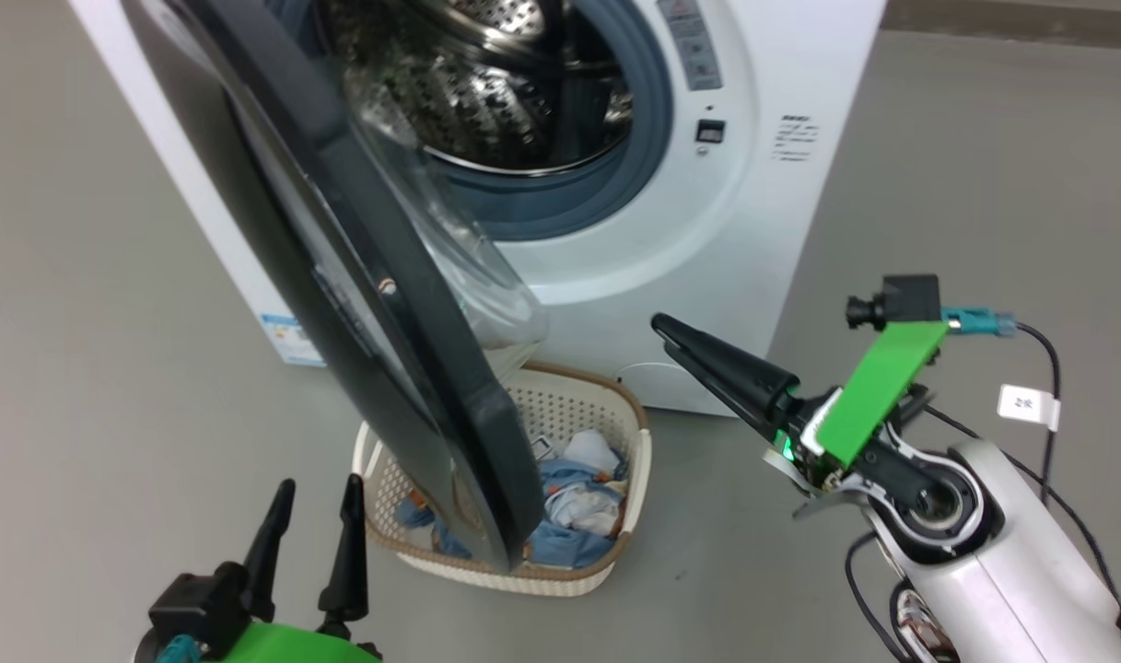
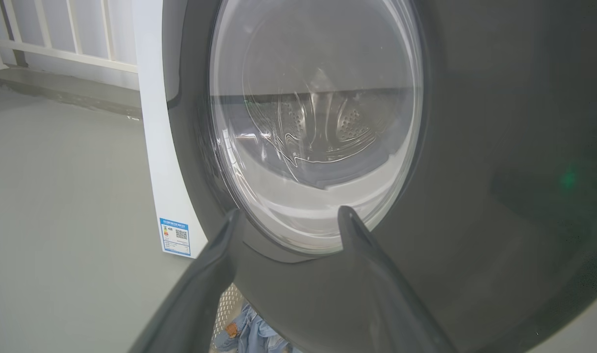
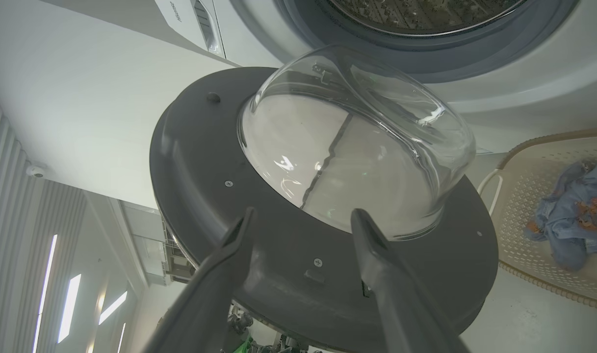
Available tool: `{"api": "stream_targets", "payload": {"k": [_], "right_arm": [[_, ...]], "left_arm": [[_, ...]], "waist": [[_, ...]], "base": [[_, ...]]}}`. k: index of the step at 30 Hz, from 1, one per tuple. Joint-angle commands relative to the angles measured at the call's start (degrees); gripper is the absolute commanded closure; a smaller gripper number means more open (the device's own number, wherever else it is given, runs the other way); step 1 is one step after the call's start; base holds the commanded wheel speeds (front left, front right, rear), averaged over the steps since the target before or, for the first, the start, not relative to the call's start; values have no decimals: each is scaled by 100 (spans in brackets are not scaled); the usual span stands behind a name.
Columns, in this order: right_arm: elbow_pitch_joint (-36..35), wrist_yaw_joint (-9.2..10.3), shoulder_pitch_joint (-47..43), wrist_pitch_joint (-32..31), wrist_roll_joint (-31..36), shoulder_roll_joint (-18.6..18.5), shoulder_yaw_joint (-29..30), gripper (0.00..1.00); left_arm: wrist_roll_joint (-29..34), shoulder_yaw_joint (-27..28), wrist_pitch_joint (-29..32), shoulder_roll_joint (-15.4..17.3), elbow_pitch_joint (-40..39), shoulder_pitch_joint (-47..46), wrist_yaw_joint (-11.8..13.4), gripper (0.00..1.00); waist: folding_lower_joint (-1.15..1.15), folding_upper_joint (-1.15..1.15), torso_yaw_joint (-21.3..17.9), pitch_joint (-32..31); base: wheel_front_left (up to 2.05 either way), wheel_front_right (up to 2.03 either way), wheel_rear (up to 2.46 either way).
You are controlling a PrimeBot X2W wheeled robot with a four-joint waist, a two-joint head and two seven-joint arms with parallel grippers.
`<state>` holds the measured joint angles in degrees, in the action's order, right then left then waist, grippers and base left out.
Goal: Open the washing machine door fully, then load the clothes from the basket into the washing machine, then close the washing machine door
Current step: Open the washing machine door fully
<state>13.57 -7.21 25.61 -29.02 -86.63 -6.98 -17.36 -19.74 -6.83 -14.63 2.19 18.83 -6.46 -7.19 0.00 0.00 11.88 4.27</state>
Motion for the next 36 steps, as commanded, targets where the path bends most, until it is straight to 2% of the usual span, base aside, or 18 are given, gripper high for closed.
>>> {"api": "stream_targets", "payload": {"k": [1, 10, 27, 32, 36], "right_arm": [[-191, -28, -1, 50, 81, 13, -65, 0], [-311, -28, -386, 1175, 389, -422, -436, 0], [-31, -28, -648, 4111, 825, -1639, -1322, 0], [327, -28, -748, 4388, 1353, -1865, -1543, 0], [551, -28, -919, 4399, 2133, -1708, -1125, 0]], "left_arm": [[32, 200, -37, 103, -96, -47, -28, 0], [6, 390, -37, 257, -106, 118, -29, 0], [28, 675, -37, 304, -214, 349, -29, 0], [43, 716, -37, 294, -230, 371, -29, 0], [52, 753, -37, 280, -242, 384, -29, 0]], "waist": [[0, 0, -119, -101], [0, 0, -477, -323], [0, 0, -853, -395], [0, 0, -912, -406], [0, 0, -959, -403]], "base": [[0, 0, 0], [0, 0, 0], [0, 0, 0], [0, 0, 0], [0, 0, 0]]}}
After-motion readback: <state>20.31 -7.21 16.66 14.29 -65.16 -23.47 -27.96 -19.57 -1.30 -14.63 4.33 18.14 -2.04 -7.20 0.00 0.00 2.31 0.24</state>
